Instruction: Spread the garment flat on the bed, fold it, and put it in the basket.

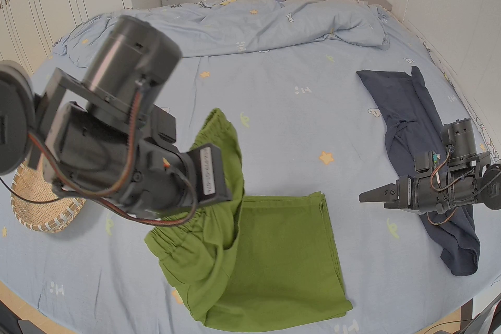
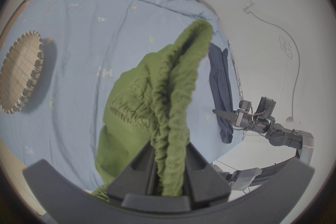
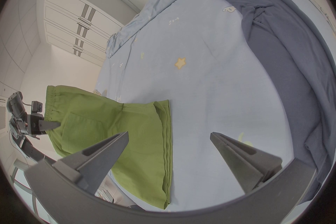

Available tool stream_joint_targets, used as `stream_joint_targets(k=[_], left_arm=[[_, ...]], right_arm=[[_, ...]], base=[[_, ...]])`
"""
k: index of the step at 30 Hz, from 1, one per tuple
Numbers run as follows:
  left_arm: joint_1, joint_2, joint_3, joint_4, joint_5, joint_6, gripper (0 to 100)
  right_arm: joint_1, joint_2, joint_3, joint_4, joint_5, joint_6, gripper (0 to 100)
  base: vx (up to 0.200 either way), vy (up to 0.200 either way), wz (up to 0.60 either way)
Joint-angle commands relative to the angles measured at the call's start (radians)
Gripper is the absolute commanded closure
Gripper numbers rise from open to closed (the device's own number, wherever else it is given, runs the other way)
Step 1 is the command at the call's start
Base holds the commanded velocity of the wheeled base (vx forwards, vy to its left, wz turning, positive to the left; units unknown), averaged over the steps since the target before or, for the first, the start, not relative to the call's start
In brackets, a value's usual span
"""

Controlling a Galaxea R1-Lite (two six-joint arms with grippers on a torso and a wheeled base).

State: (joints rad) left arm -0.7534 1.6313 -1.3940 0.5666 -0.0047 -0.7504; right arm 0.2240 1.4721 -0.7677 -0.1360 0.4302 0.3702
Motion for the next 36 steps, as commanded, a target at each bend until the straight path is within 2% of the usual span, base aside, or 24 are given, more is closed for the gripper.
stream_joint_targets(k=[1,8,13,19,27,28,32,36], left_arm=[[-0.053,0.090,-0.014,0.001,0.003,-0.032,100],[-0.093,0.127,-0.014,-0.001,0.031,-0.049,100],[-0.133,0.196,-0.056,-0.019,0.057,-0.132,100],[-0.164,0.233,-0.071,-0.028,0.080,-0.159,100],[-0.201,0.279,-0.071,-0.132,0.081,-0.178,100],[-0.207,0.285,-0.071,-0.139,0.081,-0.179,0],[-0.218,0.311,-0.072,-0.148,0.081,-0.182,0],[-0.239,0.351,-0.066,-0.312,0.088,-0.296,0]], right_arm=[[-0.003,0.002,0.001,-0.001,-0.001,-0.001,0],[-0.005,0.002,0.002,-0.002,-0.001,-0.001,0],[-0.005,0.004,0.004,-0.002,-0.001,-0.002,0],[-0.006,0.002,0.004,-0.004,-0.002,-0.002,0],[-0.006,0.002,0.005,-0.004,-0.002,-0.002,0],[-0.008,0.000,0.005,-0.004,-0.002,-0.002,0],[-0.008,0.000,0.004,-0.004,-0.002,-0.002,0],[-0.005,0.002,0.005,-0.004,-0.002,-0.004,0]], base=[[0.000,0.000,0.00],[0.000,0.000,0.00],[0.000,0.000,0.00],[0.000,0.000,0.00],[0.000,0.000,0.00],[0.000,0.000,0.00],[0.000,0.000,0.00],[0.000,0.000,0.00]])
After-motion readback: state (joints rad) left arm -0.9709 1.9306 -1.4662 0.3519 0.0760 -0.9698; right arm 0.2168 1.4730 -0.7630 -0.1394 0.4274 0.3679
